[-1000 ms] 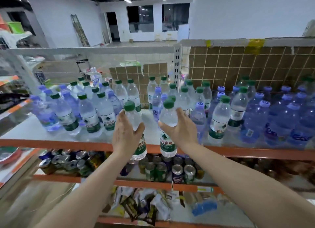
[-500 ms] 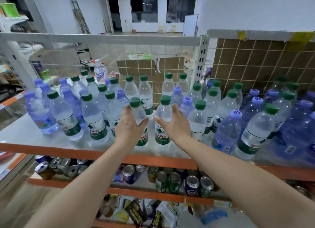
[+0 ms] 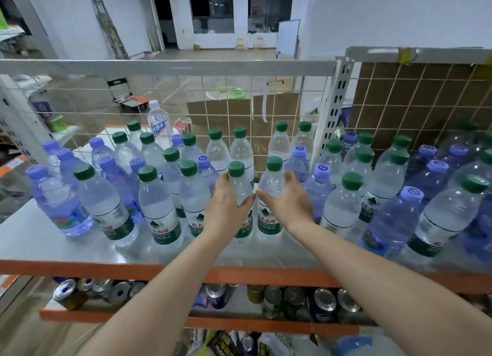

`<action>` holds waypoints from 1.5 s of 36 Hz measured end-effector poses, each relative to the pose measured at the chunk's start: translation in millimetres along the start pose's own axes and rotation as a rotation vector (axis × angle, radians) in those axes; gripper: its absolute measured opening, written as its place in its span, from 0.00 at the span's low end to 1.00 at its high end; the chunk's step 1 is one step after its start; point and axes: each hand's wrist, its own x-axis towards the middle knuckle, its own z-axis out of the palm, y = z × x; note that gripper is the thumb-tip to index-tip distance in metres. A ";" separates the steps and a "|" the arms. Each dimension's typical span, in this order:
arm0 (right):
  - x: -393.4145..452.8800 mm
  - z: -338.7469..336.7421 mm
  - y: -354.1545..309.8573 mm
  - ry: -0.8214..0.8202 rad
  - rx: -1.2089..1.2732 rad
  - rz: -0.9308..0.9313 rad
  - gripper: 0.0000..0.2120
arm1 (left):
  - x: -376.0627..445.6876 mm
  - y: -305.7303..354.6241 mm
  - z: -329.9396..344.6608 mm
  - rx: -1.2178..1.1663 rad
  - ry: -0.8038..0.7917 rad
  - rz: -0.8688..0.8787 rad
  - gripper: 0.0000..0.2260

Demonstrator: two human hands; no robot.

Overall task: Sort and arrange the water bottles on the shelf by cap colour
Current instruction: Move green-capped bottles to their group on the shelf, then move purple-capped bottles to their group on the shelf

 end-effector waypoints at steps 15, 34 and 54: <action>-16.1 6.5 -18.0 0.016 0.083 0.154 0.39 | 13.0 -15.6 -8.7 -0.074 -0.196 0.108 0.31; -44.3 -1.3 -30.0 0.219 0.029 0.188 0.18 | 5.7 -17.0 -37.2 -0.091 -0.297 0.170 0.28; -51.6 27.2 -100.3 0.374 0.095 -0.191 0.04 | -22.8 -43.5 -97.9 -0.015 -0.033 0.162 0.06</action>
